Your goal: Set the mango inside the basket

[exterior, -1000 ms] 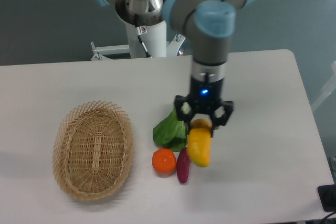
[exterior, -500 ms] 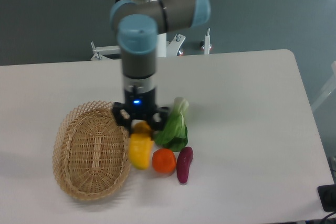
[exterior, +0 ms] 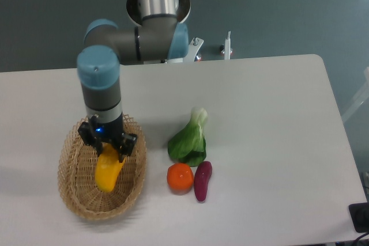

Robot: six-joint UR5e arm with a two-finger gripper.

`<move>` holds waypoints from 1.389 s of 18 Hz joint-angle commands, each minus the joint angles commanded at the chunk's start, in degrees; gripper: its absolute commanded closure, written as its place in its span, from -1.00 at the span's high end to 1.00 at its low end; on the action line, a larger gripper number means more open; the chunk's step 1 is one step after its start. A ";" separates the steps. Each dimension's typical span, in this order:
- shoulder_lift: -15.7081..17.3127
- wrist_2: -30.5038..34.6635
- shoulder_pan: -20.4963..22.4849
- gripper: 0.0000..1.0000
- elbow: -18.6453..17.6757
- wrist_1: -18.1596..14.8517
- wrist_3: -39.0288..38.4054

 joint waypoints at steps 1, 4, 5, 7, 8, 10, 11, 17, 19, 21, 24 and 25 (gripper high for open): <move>-0.44 0.09 -0.35 -0.02 -0.17 0.09 0.00; -1.23 0.61 -0.44 0.01 -0.26 0.17 0.00; -1.50 0.96 -0.62 0.07 -0.26 0.18 0.00; -1.67 1.23 -0.62 0.09 -0.26 0.18 0.09; -1.94 1.23 -0.62 0.28 -0.18 0.26 0.35; -1.85 1.32 -0.62 0.98 0.09 0.26 0.62; -1.68 1.32 -0.62 1.00 0.09 0.18 0.44; -1.06 1.75 -0.44 1.00 3.07 0.26 0.70; -0.54 5.16 -0.35 1.00 3.69 0.26 0.88; 0.25 6.59 0.00 1.00 4.57 0.18 1.31; 0.70 7.03 0.26 1.00 4.92 0.00 6.84; 1.05 7.03 0.26 1.00 4.83 0.09 7.12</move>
